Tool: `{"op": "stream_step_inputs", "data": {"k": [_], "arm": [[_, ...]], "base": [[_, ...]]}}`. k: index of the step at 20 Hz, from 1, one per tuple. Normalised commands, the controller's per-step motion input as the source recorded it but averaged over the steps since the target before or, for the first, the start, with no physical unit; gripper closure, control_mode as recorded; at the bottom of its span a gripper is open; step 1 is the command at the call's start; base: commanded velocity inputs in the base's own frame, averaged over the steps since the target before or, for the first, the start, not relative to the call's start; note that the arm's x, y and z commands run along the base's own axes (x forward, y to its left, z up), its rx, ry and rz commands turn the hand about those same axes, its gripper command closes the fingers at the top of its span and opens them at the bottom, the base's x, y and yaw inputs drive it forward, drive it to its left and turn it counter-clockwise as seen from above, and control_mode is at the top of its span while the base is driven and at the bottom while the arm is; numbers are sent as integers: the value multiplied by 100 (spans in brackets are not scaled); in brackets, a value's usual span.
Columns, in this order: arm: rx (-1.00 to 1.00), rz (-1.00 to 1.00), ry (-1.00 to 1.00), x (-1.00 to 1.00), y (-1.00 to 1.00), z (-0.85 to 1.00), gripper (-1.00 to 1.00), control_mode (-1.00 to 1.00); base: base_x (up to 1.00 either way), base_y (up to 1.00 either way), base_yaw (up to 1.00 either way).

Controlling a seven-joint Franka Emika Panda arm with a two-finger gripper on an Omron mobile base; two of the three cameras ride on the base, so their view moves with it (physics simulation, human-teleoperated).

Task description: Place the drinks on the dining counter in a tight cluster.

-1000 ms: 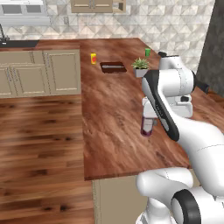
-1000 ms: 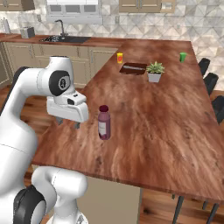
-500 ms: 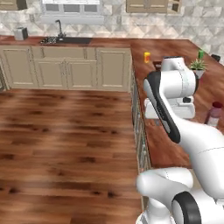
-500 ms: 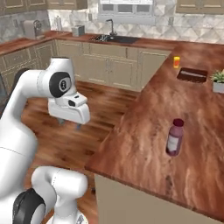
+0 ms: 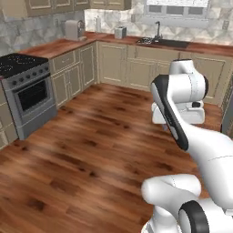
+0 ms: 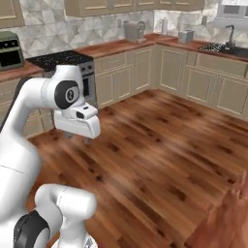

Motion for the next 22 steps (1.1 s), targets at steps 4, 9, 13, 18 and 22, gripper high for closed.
{"op": "stream_step_inputs", "data": {"k": [4, 9, 13, 18, 22], "arm": [[0, 0, 0, 0, 0, 0, -100, 100], [0, 0, 0, 0, 0, 0, -100, 100], [0, 0, 0, 0, 0, 0, -100, 100], [0, 0, 0, 0, 0, 0, -100, 100], [0, 0, 0, 0, 0, 0, -100, 100]], "base": [[82, 81, 53], [100, 4, 40], [100, -10, 5], [100, -2, 0], [100, 2, 25]]}}
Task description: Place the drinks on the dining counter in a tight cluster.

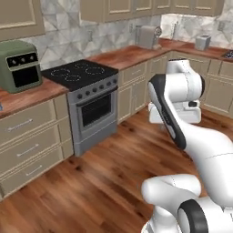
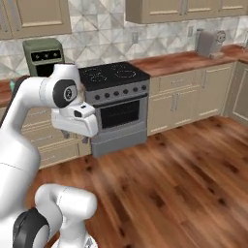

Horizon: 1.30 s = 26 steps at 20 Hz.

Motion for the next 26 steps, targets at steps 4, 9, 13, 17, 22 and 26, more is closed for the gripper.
{"op": "stream_step_inputs", "data": {"k": [4, 9, 13, 17, 22, 26], "arm": [[0, 0, 0, 0, 0, 0, -100, 100], [0, 0, 0, 0, 0, 0, -100, 100], [0, 0, 0, 0, 0, 0, -100, 100], [0, 0, 0, 0, 0, 0, -100, 100], [0, 0, 0, 0, 0, 0, -100, 100], [0, 0, 0, 0, 0, 0, -100, 100]], "base": [[100, 0, 52], [100, 0, 73], [100, 0, 76], [100, 0, 64], [100, 0, 19], [89, 0, 0]]}}
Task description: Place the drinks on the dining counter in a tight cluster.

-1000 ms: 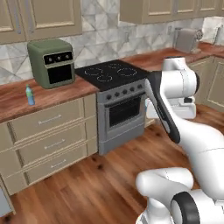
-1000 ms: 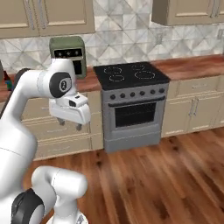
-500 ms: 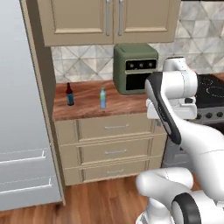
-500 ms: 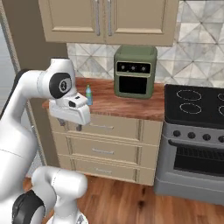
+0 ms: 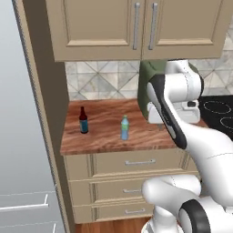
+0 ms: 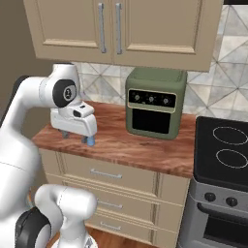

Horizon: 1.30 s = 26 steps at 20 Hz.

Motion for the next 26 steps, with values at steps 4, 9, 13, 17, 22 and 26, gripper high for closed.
{"op": "stream_step_inputs", "data": {"k": [4, 9, 13, 17, 22, 26], "arm": [[0, 0, 0, 0, 0, 0, -100, 100], [0, 0, 0, 0, 0, 0, -100, 100], [0, 0, 0, 0, 0, 0, -100, 100], [0, 0, 0, 0, 0, 0, -100, 100], [0, 0, 0, 0, 0, 0, -100, 100], [0, 0, 0, 0, 0, 0, -100, 100]], "base": [[23, 0, 0], [25, 0, 0], [50, 15, -1], [43, 22, -2], [21, 19, -2], [21, 24, -5]]}}
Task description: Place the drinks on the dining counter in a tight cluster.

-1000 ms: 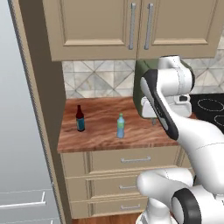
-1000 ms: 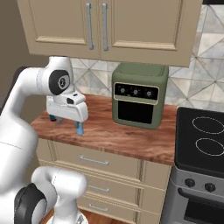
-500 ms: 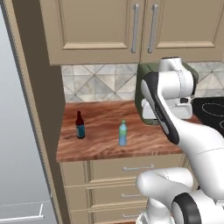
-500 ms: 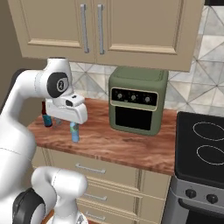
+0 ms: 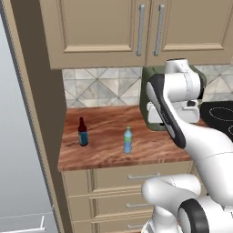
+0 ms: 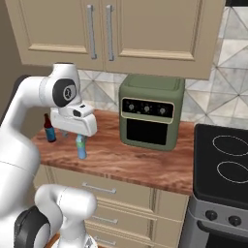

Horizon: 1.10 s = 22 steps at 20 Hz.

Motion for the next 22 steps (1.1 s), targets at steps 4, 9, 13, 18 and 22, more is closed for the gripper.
{"op": "stream_step_inputs", "data": {"k": [4, 9, 13, 18, 22], "arm": [[0, 0, 0, 0, 0, 0, -100, 100], [0, 0, 0, 0, 0, 0, -100, 100], [0, 0, 0, 0, 0, 0, -100, 100], [0, 0, 0, 0, 0, 0, -100, 100], [0, 0, 0, 0, 0, 0, -100, 100]], "base": [[33, 34, -12], [42, 38, -15], [55, 19, -10], [6, 3, -1], [0, 0, 0]]}}
